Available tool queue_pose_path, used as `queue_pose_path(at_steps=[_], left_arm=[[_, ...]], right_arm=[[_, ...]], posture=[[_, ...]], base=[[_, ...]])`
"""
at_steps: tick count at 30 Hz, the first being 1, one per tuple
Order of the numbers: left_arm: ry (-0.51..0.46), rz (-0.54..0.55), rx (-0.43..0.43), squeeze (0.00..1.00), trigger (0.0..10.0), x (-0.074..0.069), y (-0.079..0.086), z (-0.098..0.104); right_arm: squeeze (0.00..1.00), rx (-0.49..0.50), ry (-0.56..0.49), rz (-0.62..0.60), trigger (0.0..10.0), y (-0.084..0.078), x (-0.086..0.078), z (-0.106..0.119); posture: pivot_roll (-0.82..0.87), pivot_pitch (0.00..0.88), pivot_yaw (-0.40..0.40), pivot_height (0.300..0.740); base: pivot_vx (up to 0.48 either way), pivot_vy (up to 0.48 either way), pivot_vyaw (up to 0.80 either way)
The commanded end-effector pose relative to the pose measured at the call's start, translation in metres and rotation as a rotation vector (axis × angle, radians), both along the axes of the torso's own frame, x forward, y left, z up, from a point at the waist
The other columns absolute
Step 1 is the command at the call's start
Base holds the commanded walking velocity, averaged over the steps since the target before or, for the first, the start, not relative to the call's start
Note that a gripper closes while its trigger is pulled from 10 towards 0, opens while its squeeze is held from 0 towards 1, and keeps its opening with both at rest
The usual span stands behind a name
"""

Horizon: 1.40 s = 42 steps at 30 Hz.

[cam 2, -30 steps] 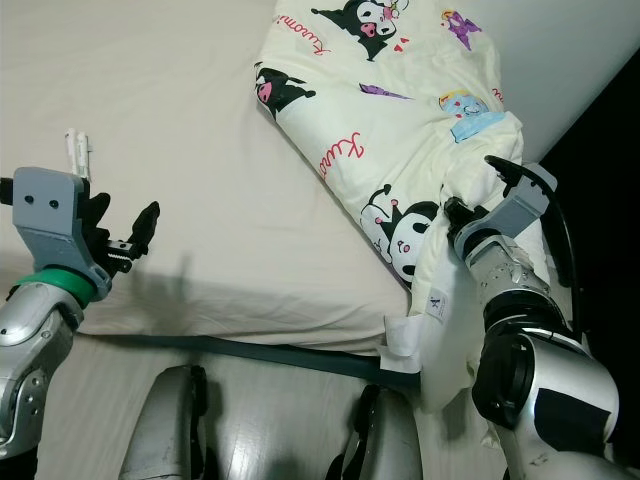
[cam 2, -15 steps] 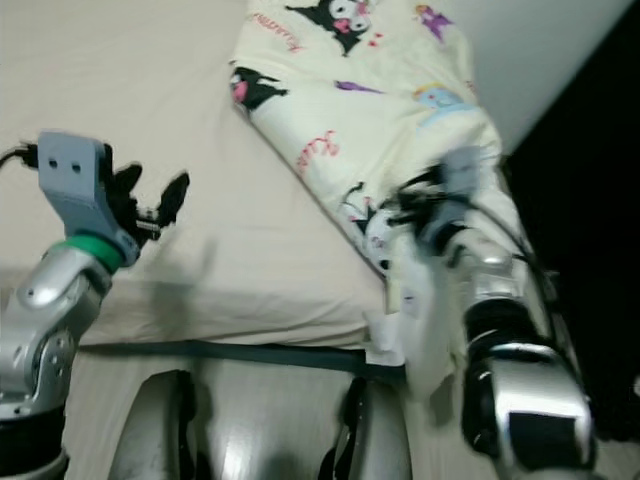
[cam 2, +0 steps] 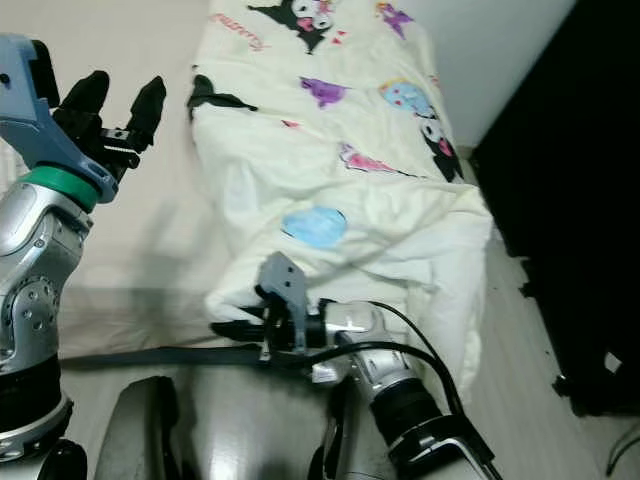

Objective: Clean up the room

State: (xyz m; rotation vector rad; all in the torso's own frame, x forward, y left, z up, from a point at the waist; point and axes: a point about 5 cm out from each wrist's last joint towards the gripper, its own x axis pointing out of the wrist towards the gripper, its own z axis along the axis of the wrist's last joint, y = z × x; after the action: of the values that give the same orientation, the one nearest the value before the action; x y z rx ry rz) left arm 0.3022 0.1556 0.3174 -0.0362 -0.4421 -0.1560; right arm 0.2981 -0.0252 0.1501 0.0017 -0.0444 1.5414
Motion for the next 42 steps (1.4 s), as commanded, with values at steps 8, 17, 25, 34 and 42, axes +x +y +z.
queue_pose_path(at_steps=[8,17,25,34,42], left_arm=[[0.055,-0.03,0.025,0.0,10.0,-0.005,-0.014,-0.018],[0.103,-0.033,0.016,0.0,10.0,-0.001,-0.019,-0.029],[0.121,-0.029,0.035,0.0,10.0,0.001,-0.02,-0.036],[0.177,-0.032,0.089,0.0,10.0,0.004,-0.022,-0.053],[0.181,-0.069,0.132,0.0,10.0,0.0,-0.034,-0.059]], right_arm=[[0.15,0.058,0.146,-0.045,10.0,0.028,-0.001,-0.014],[1.0,0.092,0.321,0.086,10.0,-0.002,-0.022,-0.017],[0.0,0.191,0.396,0.37,10.0,-0.032,-0.057,0.028],[0.0,0.09,0.362,0.161,10.0,-0.058,-0.063,0.021],[0.0,-0.323,0.423,-0.651,10.0,-0.073,-0.01,-0.098]], posture=[[0.21,0.19,-0.069,0.507],[0.2,0.203,-0.065,0.507],[0.18,0.196,-0.074,0.507],[0.16,0.179,-0.069,0.507],[0.17,0.172,-0.071,0.507]], base=[[0.0,0.0,0.0],[0.0,0.0,0.0],[0.0,0.0,0.0],[0.0,0.0,0.0],[0.0,0.0,0.0]])
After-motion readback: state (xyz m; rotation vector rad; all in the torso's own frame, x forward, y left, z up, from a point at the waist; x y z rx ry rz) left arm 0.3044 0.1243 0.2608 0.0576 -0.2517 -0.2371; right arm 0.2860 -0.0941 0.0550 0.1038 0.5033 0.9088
